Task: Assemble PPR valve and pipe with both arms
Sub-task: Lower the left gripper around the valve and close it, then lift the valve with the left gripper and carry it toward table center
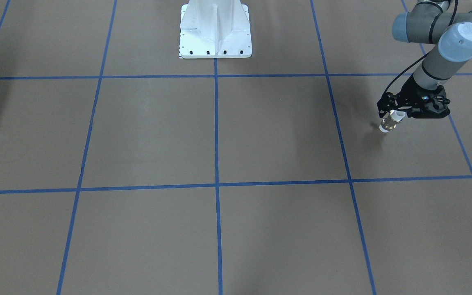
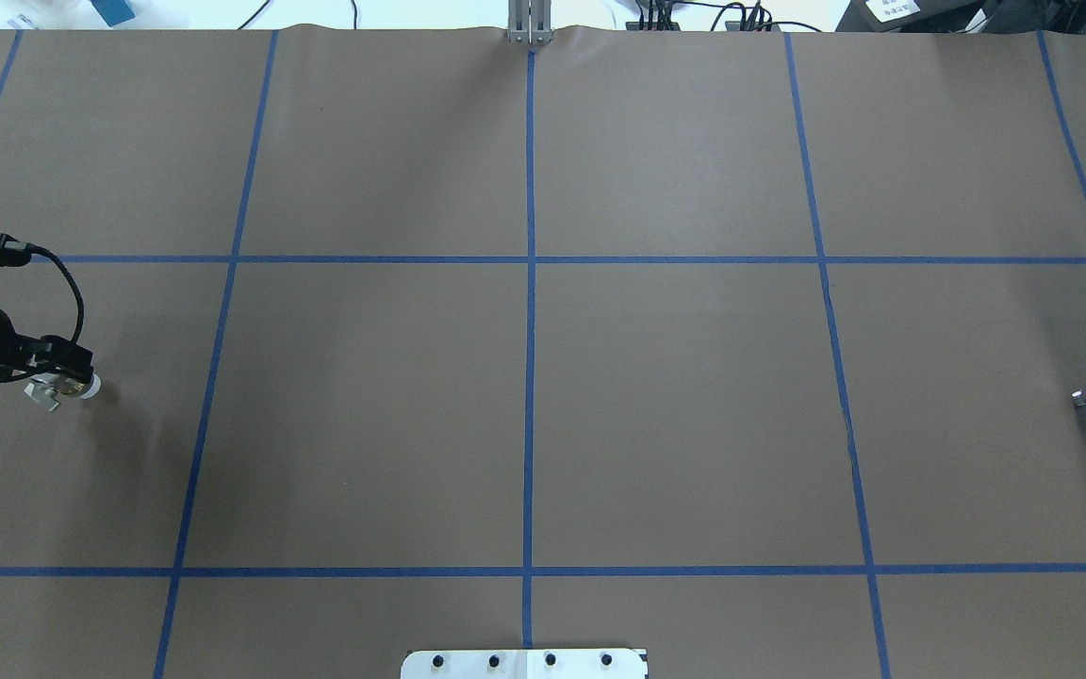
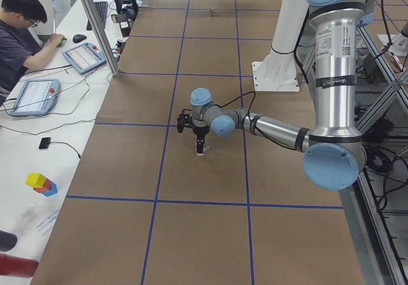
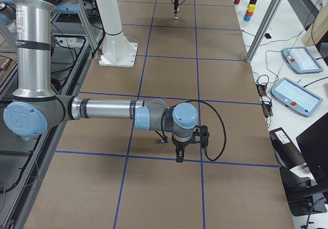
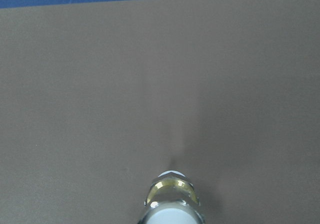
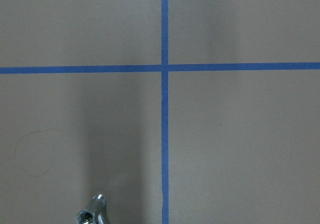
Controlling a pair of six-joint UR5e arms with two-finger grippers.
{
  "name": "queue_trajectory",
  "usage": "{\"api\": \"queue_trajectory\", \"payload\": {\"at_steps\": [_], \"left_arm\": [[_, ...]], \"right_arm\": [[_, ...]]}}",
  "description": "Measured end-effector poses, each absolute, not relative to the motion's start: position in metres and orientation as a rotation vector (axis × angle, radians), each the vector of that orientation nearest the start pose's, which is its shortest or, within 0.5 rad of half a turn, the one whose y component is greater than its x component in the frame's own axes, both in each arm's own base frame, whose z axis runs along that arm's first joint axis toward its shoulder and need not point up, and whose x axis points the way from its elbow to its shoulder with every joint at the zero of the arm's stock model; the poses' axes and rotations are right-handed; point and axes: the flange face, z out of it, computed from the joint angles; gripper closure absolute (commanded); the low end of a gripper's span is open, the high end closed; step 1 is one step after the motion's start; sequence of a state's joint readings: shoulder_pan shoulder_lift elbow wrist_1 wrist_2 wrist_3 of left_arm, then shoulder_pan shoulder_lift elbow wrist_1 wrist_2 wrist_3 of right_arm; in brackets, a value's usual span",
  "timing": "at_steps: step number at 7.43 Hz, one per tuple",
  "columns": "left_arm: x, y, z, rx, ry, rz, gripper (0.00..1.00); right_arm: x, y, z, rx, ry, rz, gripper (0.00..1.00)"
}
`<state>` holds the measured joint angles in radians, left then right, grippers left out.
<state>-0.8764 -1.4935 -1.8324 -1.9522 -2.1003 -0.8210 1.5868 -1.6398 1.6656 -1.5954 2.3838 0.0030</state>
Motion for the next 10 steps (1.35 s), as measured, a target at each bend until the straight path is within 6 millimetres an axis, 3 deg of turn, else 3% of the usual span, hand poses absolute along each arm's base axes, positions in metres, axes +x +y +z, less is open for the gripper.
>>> {"api": "queue_trajectory", "payload": {"at_steps": [4, 7, 9, 10], "left_arm": [[0.2462, -0.4248, 0.5353, 0.044, 0.751, 0.031, 0.24], [0.2463, -0.4248, 0.536, 0.041, 0.75, 0.029, 0.43], [0.2458, -0.4245, 0.5362, 0.04, 0.749, 0.027, 0.73], [0.2452, -0.4243, 0.5357, 0.04, 0.749, 0.024, 0.99]], "right_arm": [[0.0683, -0.4615, 0.6452, 0.006, -0.813, 0.018, 0.0], [0.0687, -0.4614, 0.6452, 0.006, -0.813, 0.019, 0.0], [0.0687, -0.4608, 0.6453, 0.006, -0.813, 0.019, 0.0], [0.0687, -0.4604, 0.6457, 0.005, -0.813, 0.019, 0.0]]}}
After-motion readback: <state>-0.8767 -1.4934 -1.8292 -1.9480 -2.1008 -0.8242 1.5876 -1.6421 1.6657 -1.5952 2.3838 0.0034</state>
